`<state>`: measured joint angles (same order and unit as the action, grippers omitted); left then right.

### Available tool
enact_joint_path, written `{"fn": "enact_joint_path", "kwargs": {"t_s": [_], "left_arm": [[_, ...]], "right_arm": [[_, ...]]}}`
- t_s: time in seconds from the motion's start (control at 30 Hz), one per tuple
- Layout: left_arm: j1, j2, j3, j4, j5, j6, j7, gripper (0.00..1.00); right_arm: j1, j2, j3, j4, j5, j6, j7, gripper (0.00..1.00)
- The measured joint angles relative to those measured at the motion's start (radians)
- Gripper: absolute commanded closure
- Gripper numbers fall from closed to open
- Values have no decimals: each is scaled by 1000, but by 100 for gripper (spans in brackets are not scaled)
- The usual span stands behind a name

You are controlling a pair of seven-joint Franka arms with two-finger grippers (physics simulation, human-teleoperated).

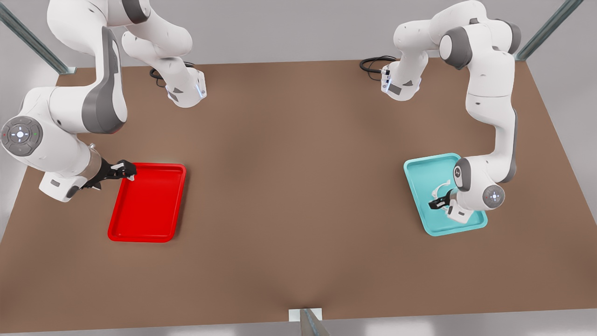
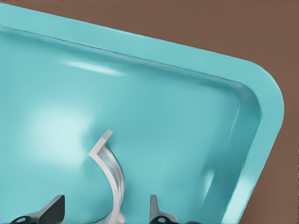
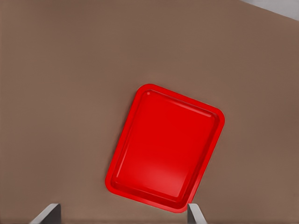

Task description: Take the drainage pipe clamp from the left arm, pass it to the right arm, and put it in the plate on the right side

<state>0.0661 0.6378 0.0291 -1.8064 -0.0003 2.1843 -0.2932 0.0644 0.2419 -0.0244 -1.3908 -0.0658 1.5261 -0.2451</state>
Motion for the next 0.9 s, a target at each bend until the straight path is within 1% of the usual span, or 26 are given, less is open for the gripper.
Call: {"fn": "enact_joint_path", "kwargs": {"t_s": [0.03, 0.07, 0.33, 0.37, 0.4, 0.43, 0.8, 0.83, 0.87, 0.9], "left_arm": [[0, 0, 0, 0, 1, 7, -11, 30], [0, 0, 0, 0, 1, 13, -20, 33], [0, 5, 0, -4, 2, 93, -80, 32], [0, 5, 0, -6, 2, 102, -86, 39], [0, 6, 0, -7, 2, 109, -91, 49], [0, 6, 0, -8, 2, 116, -96, 54], [0, 15, 0, -7, 2, 142, -138, 54], [0, 16, 0, -7, 2, 143, -141, 60], [0, 16, 0, -7, 3, 144, -145, 70], [0, 16, 0, -7, 4, 144, -149, 77]], "right_arm": [[0, 0, 0, -1, 0, 0, -1, 0], [0, 0, 0, -1, 0, 0, -3, 0], [0, 1, 0, -6, -1, 0, -11, 0], [0, 2, 0, -6, -1, 0, -12, 0], [0, 2, 0, -6, -1, 0, -13, 0], [0, 3, 0, -6, -2, 0, -14, 0], [0, 4, 0, -7, -2, -1, -21, 0], [0, 4, 0, -7, -2, -1, -21, 0], [0, 4, 0, -7, -2, -1, -22, 0], [0, 5, 0, -7, -2, -1, -22, 0]]}}
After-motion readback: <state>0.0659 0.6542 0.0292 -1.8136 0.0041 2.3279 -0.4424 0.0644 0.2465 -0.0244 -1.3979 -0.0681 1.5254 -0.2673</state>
